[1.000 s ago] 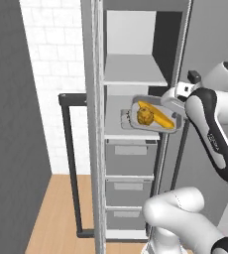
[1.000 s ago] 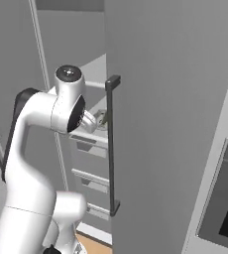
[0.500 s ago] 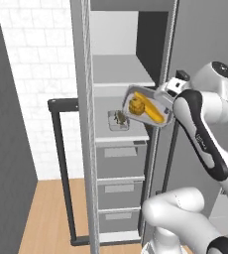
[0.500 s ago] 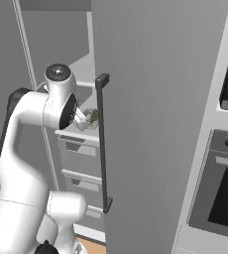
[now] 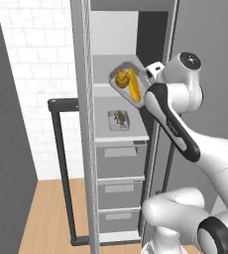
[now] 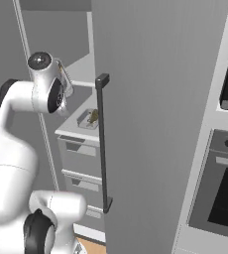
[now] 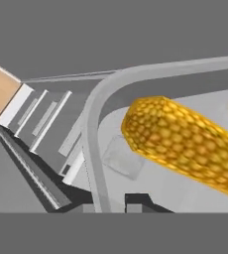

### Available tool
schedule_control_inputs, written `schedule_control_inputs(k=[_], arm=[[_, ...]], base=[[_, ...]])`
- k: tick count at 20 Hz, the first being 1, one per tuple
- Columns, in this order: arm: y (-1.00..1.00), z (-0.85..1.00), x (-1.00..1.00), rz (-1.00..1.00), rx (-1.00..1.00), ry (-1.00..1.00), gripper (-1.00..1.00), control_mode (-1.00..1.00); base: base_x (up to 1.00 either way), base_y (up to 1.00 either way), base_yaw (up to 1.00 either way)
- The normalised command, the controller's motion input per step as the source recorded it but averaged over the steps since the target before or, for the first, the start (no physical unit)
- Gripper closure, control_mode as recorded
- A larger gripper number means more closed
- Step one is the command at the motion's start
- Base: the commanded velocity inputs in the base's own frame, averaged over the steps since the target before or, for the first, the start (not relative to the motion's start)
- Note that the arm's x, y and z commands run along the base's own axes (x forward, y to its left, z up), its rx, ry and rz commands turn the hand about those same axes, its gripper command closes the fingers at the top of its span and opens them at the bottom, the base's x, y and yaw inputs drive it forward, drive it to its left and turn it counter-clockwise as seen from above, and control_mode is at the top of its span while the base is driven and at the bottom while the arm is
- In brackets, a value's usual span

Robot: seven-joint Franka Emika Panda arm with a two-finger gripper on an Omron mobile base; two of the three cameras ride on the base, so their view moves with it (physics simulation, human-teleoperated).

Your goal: Take the meat container that has the fish and place it on the second highest rack of the freezer. Then take the vegetable container that has the squash and corn and place it on the highest rack of the freezer.

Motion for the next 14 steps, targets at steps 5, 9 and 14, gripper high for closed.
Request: schedule_control_inputs(k=[5,9,14], arm=[[0.22,0.13,0.37,-0.34,0.15,0.00,1.00,-1.00],[0.02,0.00,0.36,-0.17,0.11,0.00,1.00,-1.00],[0.00,0.00,0.59,-0.10,0.19,0.00,1.00,-1.00]], base=[[0.00,0.00,0.00],[0.00,0.00,0.00],[0.00,0.00,0.00]])
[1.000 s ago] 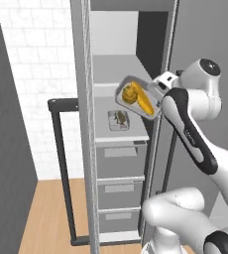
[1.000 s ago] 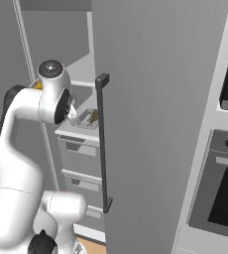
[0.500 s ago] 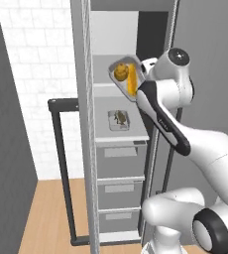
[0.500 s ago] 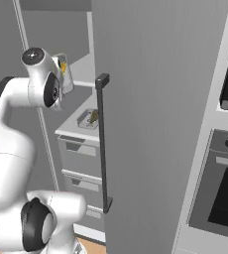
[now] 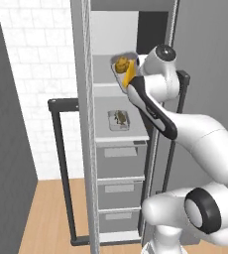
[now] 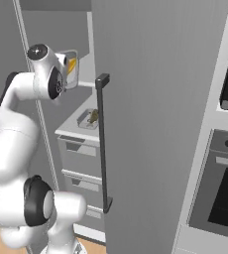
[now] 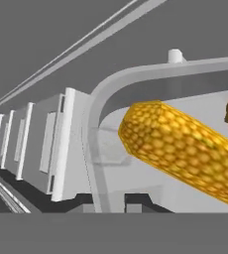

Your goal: Take the meat container that has the fish and place it on the second highest rack of the freezer. Then take the vegetable container that has the squash and corn and place it on the highest rack of the freezer.

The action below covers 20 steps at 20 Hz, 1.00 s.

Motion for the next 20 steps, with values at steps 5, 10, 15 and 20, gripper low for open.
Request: schedule_control_inputs(k=[5,10,15,20], arm=[[0.00,0.00,0.58,-0.09,0.24,0.03,1.00,-1.00],[0.00,0.00,0.56,-0.05,0.09,0.06,1.00,-1.00],[0.00,0.00,0.58,0.00,0.00,0.08,1.00,-1.00],[0.02,0.00,0.67,0.00,0.00,0.07,1.00,-1.00]], base=[[0.00,0.00,0.00],[0.00,0.00,0.00],[0.00,0.00,0.00],[0.00,0.00,0.00]])
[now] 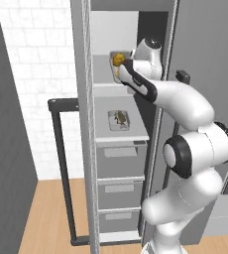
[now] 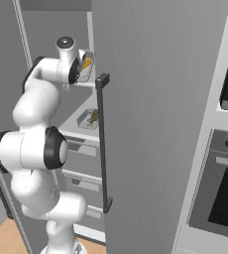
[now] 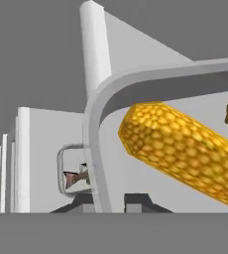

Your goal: Take the meat container that has the fish and place it on the second highest rack of the freezer. Then take the vegetable container that has the squash and corn and place it on the highest rack of the freezer.

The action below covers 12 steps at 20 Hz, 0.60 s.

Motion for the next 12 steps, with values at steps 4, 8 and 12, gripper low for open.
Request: schedule_control_inputs(k=[4,8,12], arm=[[0.09,0.00,0.68,0.00,0.00,0.04,1.00,-1.00],[0.09,0.00,0.65,0.00,0.00,0.02,1.00,-1.00],[0.06,0.00,0.59,0.00,0.00,0.01,1.00,-1.00]], base=[[0.00,0.00,0.00],[0.00,0.00,0.00],[0.00,0.00,0.00]])
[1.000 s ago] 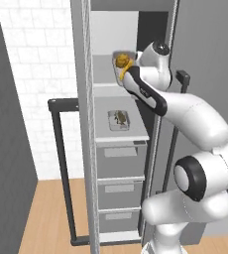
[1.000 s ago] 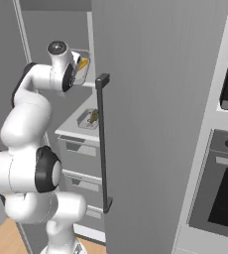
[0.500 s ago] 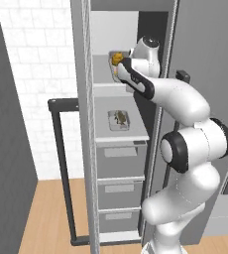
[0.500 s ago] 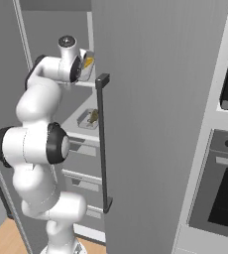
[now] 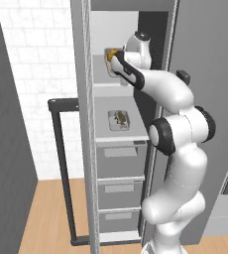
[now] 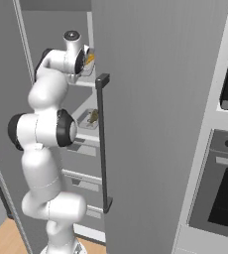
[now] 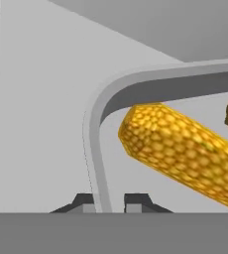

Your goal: Take the meat container that has the fish and place it on the second highest rack of the freezer. Then take the vegetable container that has the squash and corn and place it on the highest rack of the freezer.

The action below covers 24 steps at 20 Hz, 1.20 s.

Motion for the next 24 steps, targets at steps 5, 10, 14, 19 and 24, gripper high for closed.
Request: schedule_control_inputs(k=[5,10,14,19,24], arm=[[0.08,0.00,0.54,0.00,0.00,0.00,1.00,-1.00],[0.14,-0.09,0.40,-0.01,0.01,0.00,-1.00,-1.00],[0.04,-0.02,-0.47,-0.01,0.07,-0.01,-1.00,-1.00],[0.00,-0.13,-1.00,0.01,0.11,-0.05,-1.00,-1.00],[0.16,-0.97,-1.00,0.13,0.05,-0.09,-1.00,-1.00]], base=[[0.00,0.00,0.00],[0.00,0.00,0.00],[0.00,0.00,0.00],[0.00,0.00,0.00],[0.00,0.00,0.00]])
